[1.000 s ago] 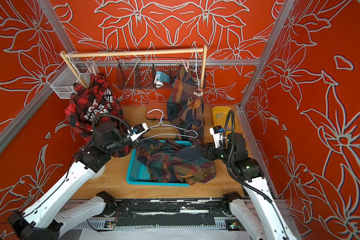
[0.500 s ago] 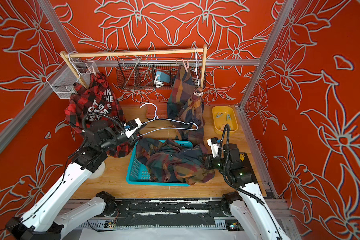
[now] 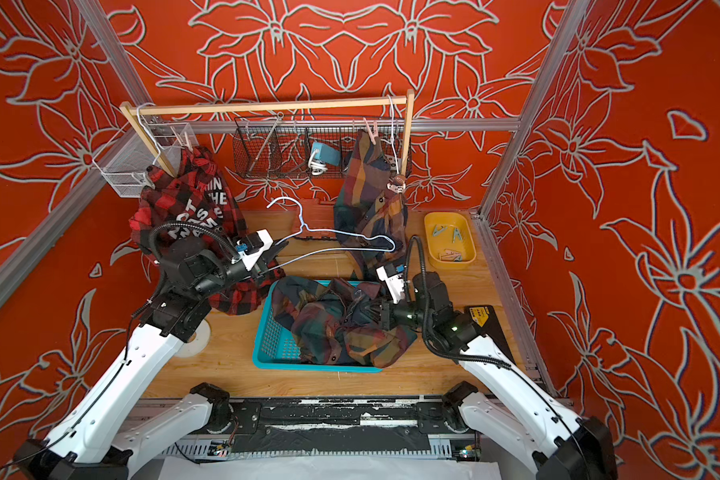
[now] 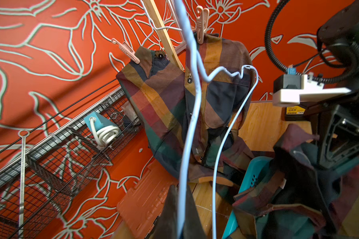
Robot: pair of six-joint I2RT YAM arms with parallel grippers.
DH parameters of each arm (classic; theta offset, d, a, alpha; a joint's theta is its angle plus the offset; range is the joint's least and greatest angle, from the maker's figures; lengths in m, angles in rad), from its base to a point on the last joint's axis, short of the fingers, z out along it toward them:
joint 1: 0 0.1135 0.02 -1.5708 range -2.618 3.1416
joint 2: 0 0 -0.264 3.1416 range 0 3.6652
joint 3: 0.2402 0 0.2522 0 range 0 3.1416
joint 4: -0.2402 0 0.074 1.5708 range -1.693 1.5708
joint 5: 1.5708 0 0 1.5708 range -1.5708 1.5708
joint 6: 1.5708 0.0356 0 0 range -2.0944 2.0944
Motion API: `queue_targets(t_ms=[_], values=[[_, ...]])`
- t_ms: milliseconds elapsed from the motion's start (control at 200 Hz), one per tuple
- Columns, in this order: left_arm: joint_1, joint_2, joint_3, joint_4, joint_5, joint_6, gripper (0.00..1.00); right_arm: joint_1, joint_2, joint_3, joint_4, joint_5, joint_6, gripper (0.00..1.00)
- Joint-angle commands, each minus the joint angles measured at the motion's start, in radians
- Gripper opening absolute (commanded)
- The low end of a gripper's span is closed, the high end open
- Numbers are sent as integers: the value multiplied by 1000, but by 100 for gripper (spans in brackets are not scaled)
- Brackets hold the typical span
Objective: Remove the clothespins securing long-sleeve shirts to the hanger
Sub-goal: Adjust the long-sleeve shirt at the bin.
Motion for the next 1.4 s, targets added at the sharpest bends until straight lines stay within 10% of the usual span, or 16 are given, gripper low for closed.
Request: queue_targets(t_ms=[0, 620, 961, 1396], values=[[10, 0, 21, 40, 47, -10, 0, 77, 74, 54, 109, 118, 17, 0], [42, 22, 1, 58, 49, -6, 0, 336, 616, 64, 422, 327, 119, 0], [58, 110, 85, -40, 132, 13, 0, 331, 183, 135, 6, 428, -166, 56], [82, 195, 213, -233, 249, 85, 0, 215, -139, 436, -424, 511, -485, 58]])
